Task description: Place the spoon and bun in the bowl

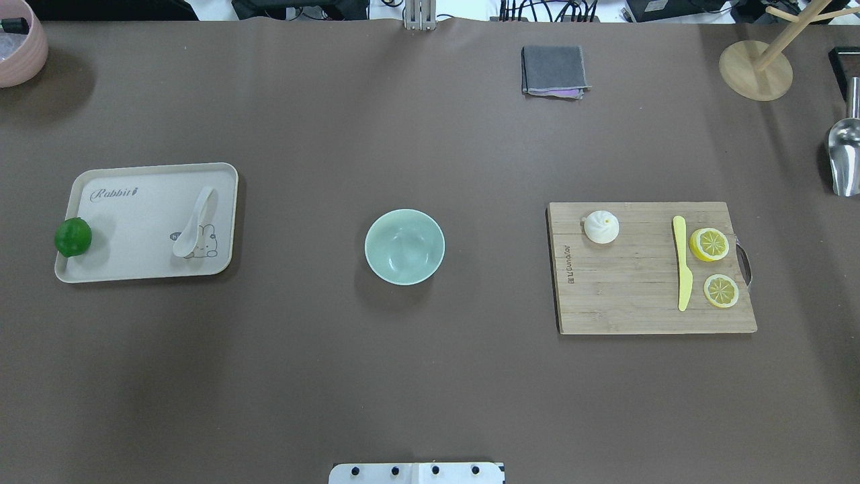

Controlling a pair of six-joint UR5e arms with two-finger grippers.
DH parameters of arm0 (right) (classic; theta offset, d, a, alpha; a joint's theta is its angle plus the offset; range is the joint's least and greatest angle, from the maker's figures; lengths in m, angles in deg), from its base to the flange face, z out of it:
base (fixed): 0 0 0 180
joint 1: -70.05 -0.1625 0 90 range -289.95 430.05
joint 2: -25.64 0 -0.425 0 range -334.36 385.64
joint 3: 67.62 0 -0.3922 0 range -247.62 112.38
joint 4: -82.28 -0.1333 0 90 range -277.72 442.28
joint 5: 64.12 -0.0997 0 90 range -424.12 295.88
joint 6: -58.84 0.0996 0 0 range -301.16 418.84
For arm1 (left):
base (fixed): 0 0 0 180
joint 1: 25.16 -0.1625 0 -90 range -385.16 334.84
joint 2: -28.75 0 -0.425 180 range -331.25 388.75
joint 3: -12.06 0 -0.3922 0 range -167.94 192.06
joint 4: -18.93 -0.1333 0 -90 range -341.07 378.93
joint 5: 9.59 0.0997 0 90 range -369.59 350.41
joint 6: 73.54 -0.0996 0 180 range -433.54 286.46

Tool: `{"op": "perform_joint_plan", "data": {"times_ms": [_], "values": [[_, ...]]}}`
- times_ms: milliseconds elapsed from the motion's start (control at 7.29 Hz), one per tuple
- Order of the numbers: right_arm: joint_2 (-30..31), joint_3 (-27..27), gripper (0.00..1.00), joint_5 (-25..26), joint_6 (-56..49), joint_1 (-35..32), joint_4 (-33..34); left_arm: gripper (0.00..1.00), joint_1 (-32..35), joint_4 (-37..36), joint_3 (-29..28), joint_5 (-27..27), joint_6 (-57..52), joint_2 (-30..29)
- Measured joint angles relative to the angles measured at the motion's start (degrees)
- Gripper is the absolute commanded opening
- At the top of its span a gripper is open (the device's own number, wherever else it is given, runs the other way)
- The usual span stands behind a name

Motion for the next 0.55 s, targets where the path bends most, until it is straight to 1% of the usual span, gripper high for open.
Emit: {"op": "perform_joint_plan", "data": {"times_ms": [549], "values": [[0.19, -0.60, 1.00, -0.02, -0.18, 0.03, -0.46, 0.98, -0.12, 1.20, 1.03, -0.39, -0.33, 0.81]]}}
